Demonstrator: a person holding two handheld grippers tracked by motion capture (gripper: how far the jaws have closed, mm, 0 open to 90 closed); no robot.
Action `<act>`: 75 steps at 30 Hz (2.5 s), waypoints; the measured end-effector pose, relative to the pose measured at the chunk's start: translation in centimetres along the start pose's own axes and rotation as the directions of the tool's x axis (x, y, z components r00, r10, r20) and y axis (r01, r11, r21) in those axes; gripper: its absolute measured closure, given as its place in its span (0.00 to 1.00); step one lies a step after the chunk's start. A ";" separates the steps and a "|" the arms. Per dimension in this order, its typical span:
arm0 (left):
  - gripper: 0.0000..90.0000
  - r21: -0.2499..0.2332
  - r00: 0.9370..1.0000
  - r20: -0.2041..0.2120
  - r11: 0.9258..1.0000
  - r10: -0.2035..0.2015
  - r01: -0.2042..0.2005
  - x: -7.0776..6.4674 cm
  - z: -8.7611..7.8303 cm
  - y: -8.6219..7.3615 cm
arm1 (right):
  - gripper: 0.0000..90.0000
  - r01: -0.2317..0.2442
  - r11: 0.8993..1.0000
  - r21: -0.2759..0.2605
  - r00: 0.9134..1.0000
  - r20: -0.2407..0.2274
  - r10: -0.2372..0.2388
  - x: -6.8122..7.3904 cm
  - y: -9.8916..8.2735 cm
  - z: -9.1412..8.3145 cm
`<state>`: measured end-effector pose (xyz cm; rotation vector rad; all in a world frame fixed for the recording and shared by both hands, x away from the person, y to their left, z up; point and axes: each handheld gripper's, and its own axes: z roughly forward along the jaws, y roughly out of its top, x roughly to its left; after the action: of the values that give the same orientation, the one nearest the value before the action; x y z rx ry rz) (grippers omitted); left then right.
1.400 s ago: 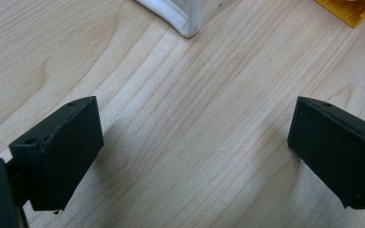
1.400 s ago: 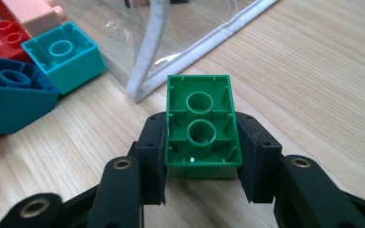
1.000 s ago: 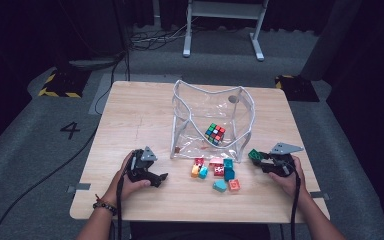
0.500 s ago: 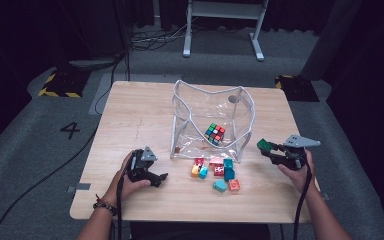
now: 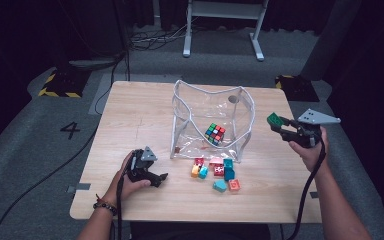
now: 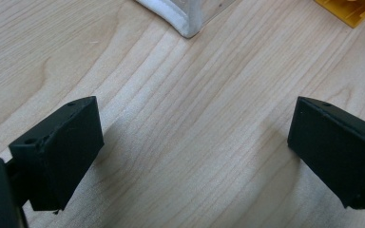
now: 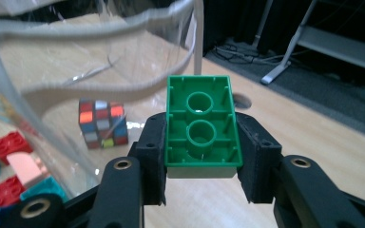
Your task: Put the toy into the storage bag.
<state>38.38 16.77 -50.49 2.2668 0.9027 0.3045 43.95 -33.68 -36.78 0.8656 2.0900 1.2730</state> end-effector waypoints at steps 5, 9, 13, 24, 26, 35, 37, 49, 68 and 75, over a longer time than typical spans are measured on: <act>0.05 -0.002 1.000 0.003 1.000 0.016 -0.016 0.1 0.0 0.0 | 0.66 0.000 0.999 -0.048 1.000 -0.010 0.000 -0.7 2.5 -0.4; 0.05 -0.008 1.000 0.001 1.000 0.016 -0.016 0.1 0.1 0.0 | 0.66 0.005 0.997 -0.073 1.000 -0.016 -0.006 -0.9 4.6 -0.7; 0.05 -0.002 1.000 0.003 1.000 0.016 -0.016 0.1 0.0 0.0 | 0.66 0.023 0.996 -0.090 0.999 -0.026 -0.026 -0.8 6.4 -0.6; 0.05 -0.005 1.000 -0.002 1.000 0.017 -0.017 0.1 0.0 0.0 | 0.66 0.057 0.992 -0.115 0.992 -0.109 -0.070 -0.2 9.9 0.7; 0.05 0.001 1.000 0.003 1.000 0.004 -0.004 0.0 0.0 0.0 | 0.66 0.062 0.992 -0.113 0.989 -0.126 -0.077 -0.1 10.5 1.0; 0.05 -0.001 1.000 0.003 1.000 0.017 -0.017 0.1 0.0 0.1 | 0.66 0.092 0.992 -0.087 0.976 -0.189 -0.107 1.0 12.4 3.3; 0.05 0.005 1.000 0.005 1.000 0.008 -0.008 0.1 0.0 0.0 | 0.66 0.106 0.992 -0.074 0.970 -0.211 -0.120 1.6 12.7 4.0; 0.05 0.005 1.000 0.005 1.000 0.008 -0.008 0.1 0.0 0.0 | 0.66 0.200 0.980 0.014 0.926 -0.328 -0.184 3.6 12.9 8.6; 0.04 0.007 1.000 0.008 1.000 0.002 -0.002 0.1 0.0 0.1 | 0.66 0.416 0.824 0.384 0.878 -0.406 -0.254 4.5 11.5 13.0; 0.04 -0.003 1.000 0.021 1.000 0.006 -0.006 0.1 0.1 0.1 | 0.66 0.476 0.767 0.431 0.854 -0.434 -0.286 3.9 11.4 12.6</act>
<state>38.55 16.75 -50.52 2.2668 0.8841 0.2840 53.29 -19.74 -32.10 0.3730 2.7926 0.6571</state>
